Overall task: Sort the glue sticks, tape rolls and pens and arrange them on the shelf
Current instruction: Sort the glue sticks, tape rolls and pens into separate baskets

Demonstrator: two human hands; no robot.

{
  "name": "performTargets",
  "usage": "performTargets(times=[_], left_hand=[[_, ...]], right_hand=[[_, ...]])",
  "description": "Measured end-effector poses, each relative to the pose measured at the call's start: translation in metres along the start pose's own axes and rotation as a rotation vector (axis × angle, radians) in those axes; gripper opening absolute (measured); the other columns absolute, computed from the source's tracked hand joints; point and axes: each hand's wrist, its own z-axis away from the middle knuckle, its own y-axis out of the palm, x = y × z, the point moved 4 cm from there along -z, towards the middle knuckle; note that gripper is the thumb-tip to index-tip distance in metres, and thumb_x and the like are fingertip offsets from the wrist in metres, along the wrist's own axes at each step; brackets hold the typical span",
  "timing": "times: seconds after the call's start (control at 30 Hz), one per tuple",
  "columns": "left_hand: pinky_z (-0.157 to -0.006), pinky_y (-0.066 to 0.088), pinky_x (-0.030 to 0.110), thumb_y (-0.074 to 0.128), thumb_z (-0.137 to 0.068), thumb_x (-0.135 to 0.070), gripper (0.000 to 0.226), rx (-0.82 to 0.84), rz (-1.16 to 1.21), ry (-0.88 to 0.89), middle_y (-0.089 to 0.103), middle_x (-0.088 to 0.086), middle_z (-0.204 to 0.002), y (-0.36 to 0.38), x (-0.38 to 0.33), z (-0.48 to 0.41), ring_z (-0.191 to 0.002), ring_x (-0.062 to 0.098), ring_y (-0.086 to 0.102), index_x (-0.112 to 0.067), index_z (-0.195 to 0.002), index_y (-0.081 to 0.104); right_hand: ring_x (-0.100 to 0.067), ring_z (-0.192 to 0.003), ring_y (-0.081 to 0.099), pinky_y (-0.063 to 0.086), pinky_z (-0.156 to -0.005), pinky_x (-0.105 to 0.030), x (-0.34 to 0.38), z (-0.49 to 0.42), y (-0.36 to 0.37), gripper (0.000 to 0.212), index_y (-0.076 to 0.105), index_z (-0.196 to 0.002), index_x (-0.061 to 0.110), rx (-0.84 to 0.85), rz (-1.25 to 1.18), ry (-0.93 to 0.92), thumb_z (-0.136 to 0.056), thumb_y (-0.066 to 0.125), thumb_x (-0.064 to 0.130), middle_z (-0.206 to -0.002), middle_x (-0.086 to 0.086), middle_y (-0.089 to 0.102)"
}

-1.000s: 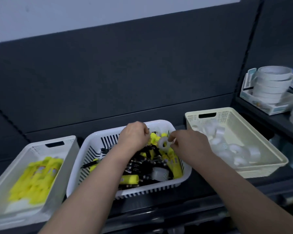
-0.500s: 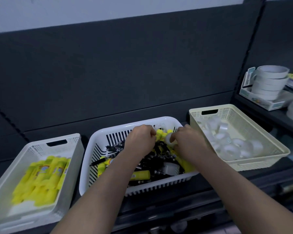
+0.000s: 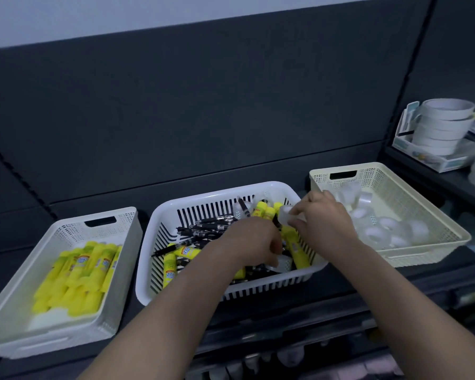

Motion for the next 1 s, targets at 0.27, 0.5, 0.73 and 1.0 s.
performTargets(times=[0.27,0.5,0.73,1.0], left_hand=[[-0.088,0.048,0.035,0.067,-0.086,-0.030,0.027,-0.028,0.077,-0.129,0.063,0.000,-0.112,-0.006,-0.013,-0.007,-0.105,0.021,0.058,-0.021,-0.111,0.066],[-0.083,0.047,0.037,0.059,-0.088,-0.030,0.007,-0.321,0.327,-0.254,0.055,-0.008,-0.103,-0.029,-0.039,-0.034,-0.092,0.016,0.056,-0.024,-0.090,0.062],[-0.080,0.048,0.031,0.065,-0.085,-0.025,0.017,-0.367,0.337,-0.134,0.055,-0.003,-0.111,-0.018,-0.080,-0.088,-0.099,0.019,0.058,-0.022,-0.101,0.068],[-0.086,0.044,0.030,0.064,-0.086,-0.027,0.024,-0.307,0.257,-0.126,0.056,-0.001,-0.119,-0.014,-0.101,-0.144,-0.113,0.018,0.051,-0.024,-0.109,0.067]], right_hand=[[-0.021,-0.104,0.049,0.039,-0.081,-0.034,-0.023,0.018,-0.011,0.017,0.069,-0.103,0.024,-0.125,-0.067,0.038,-0.090,0.059,0.029,-0.106,0.001,0.059],[-0.022,-0.107,0.049,0.039,-0.082,-0.035,-0.084,0.021,-0.029,0.022,0.065,-0.110,0.024,-0.132,0.046,0.184,-0.095,0.051,0.027,-0.115,0.000,0.058],[-0.023,-0.111,0.048,0.037,-0.081,-0.034,-0.168,-0.005,-0.037,0.028,0.063,-0.120,0.027,-0.058,0.212,0.349,-0.097,0.048,0.030,-0.123,-0.001,0.055],[-0.020,-0.103,0.057,0.037,-0.074,-0.030,-0.196,-0.020,-0.013,0.032,0.062,-0.117,0.029,0.097,0.226,0.274,-0.089,0.051,0.019,-0.108,0.004,0.063]])
